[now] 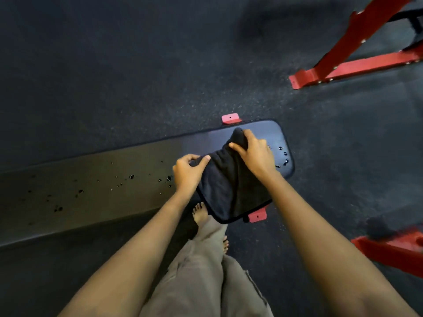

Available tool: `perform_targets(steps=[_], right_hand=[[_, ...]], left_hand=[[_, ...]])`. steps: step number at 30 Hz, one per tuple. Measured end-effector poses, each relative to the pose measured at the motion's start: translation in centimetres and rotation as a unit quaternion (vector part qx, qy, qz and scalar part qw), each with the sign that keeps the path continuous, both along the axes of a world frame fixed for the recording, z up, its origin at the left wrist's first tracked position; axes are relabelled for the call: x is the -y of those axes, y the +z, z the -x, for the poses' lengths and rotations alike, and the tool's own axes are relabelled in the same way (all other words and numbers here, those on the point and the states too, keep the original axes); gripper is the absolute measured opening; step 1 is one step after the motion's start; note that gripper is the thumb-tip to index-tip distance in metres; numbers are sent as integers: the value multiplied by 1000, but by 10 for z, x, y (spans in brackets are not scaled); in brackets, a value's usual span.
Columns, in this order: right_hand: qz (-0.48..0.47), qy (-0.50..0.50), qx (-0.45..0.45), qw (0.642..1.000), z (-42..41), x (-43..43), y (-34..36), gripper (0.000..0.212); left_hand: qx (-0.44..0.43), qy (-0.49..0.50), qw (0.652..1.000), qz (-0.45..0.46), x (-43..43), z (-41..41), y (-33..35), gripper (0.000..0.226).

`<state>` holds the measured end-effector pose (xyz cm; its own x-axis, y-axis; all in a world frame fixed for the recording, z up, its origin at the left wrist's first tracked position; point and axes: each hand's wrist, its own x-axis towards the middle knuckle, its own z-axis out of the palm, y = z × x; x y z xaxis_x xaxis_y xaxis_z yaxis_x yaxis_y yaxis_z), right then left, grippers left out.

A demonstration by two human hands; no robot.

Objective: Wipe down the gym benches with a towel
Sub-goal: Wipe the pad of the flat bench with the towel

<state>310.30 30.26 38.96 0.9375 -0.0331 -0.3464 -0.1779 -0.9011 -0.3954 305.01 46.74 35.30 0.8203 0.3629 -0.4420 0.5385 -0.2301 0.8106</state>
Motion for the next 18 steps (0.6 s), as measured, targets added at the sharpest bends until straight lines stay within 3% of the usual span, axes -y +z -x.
perform_targets(steps=[3, 7, 18], right_hand=[[76, 100, -8, 992, -36, -11, -23, 58], [69, 151, -29, 986, -58, -24, -73, 66], [68, -30, -108, 991, -10, -41, -193, 106]], left_hand=[[-40, -45, 998, -13, -7, -7, -27, 16], [-56, -105, 987, -105, -22, -15, -60, 28], [17, -238, 923, -303, -25, -19, -161, 41]])
